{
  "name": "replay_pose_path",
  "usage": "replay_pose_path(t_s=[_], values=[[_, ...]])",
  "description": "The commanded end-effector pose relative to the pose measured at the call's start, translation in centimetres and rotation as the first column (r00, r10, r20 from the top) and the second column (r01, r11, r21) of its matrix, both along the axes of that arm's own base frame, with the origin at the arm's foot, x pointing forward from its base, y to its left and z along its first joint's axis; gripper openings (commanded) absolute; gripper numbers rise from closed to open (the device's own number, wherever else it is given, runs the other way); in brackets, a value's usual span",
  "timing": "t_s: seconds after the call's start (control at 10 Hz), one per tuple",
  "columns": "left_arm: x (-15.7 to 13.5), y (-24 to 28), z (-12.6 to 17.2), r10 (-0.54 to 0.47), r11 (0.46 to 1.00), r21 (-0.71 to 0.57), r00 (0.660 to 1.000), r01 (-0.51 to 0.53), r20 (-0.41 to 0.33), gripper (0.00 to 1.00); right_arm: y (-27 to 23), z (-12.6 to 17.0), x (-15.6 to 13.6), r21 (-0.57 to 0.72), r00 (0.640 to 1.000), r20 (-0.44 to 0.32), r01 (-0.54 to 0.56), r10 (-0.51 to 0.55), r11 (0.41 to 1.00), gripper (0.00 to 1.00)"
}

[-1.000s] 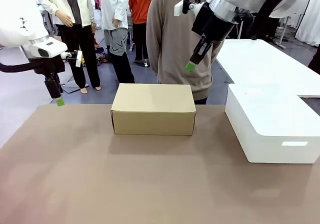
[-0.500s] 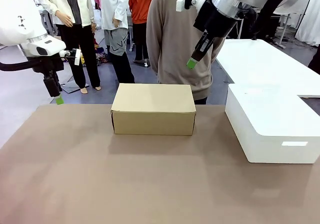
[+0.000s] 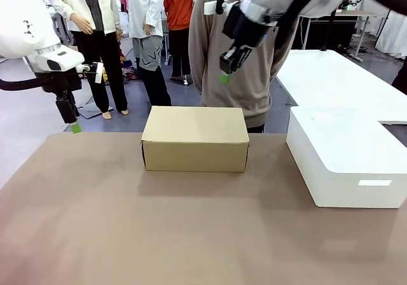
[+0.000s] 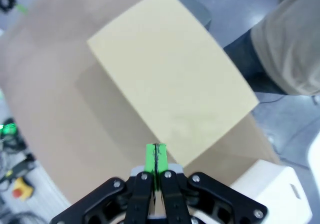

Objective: Pack the shoes into the box.
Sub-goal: Press down on the lid of the Shoes Box.

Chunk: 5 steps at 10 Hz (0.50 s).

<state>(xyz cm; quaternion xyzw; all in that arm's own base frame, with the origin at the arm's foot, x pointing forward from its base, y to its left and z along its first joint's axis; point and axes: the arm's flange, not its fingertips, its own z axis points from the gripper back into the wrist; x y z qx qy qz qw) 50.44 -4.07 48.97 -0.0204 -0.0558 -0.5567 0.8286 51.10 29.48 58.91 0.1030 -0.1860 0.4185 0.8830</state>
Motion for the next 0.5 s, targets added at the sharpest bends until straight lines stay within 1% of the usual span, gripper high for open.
replay_pose_path(t_s=[0.0, 0.2, 0.4], values=[[0.1, 0.3, 0.3, -0.007, 1.000, -0.016, 1.000, 0.006, -0.009, 1.00, 2.9, -0.1, 4.0, -0.057, 0.998, -0.034, 0.048, -0.050, 0.997, 0.00], [0.1, 0.3, 0.3, -0.007, 1.000, -0.016, 1.000, 0.006, -0.009, 1.00, 4.3, -3.1, 7.2, -0.112, 0.996, -0.064, 0.058, -0.066, 0.992, 0.00], [0.1, 0.3, 0.3, -0.007, 1.000, -0.016, 1.000, 0.006, -0.009, 1.00, 5.0, -6.2, 9.7, -0.132, 0.989, -0.125, 0.061, -0.078, 0.989, 0.00]])
